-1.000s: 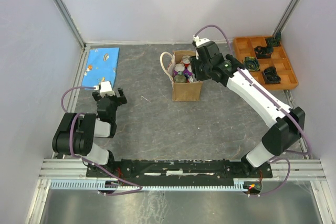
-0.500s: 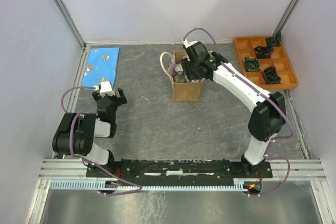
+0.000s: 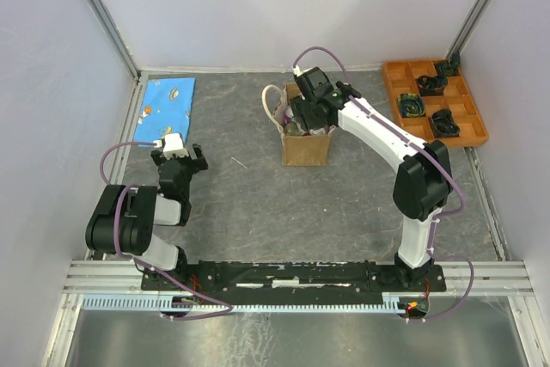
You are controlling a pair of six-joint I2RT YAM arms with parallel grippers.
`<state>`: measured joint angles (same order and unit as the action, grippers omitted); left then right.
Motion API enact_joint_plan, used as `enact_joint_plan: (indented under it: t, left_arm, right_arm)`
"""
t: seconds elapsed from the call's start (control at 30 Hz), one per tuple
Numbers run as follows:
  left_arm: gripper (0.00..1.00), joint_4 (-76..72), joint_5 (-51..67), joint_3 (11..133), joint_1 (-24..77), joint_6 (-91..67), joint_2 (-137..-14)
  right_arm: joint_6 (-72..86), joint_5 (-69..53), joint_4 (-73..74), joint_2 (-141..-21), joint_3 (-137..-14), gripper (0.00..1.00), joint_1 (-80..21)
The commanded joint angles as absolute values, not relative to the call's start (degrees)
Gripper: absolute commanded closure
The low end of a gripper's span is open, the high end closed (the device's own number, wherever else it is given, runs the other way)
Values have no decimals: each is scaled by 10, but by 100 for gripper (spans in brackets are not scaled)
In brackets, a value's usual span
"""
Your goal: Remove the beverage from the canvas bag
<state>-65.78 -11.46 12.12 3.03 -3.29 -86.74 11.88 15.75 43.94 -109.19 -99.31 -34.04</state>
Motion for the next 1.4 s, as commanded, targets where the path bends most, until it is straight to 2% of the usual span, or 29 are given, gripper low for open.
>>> enact_joint_plan:
  t: [0.0,0.17,0.73,1.37]
  left_arm:
    - [1,-682,-117,132,32,-9,-871]
    - [1,-681,-116,132,31,-9,-872]
    - [1,-681,-116,132,32,-9,-871]
    - [1,-682,-116,132,32,-9,-871]
  right_arm:
    - [124,158,445,-1079,-973,19,-342]
    - [129,157,448,-1079,-942,12,-343]
    - [126,137,410,-1140,-946,12,-332]
    - [155,130,411,-1160,-908,31,-313]
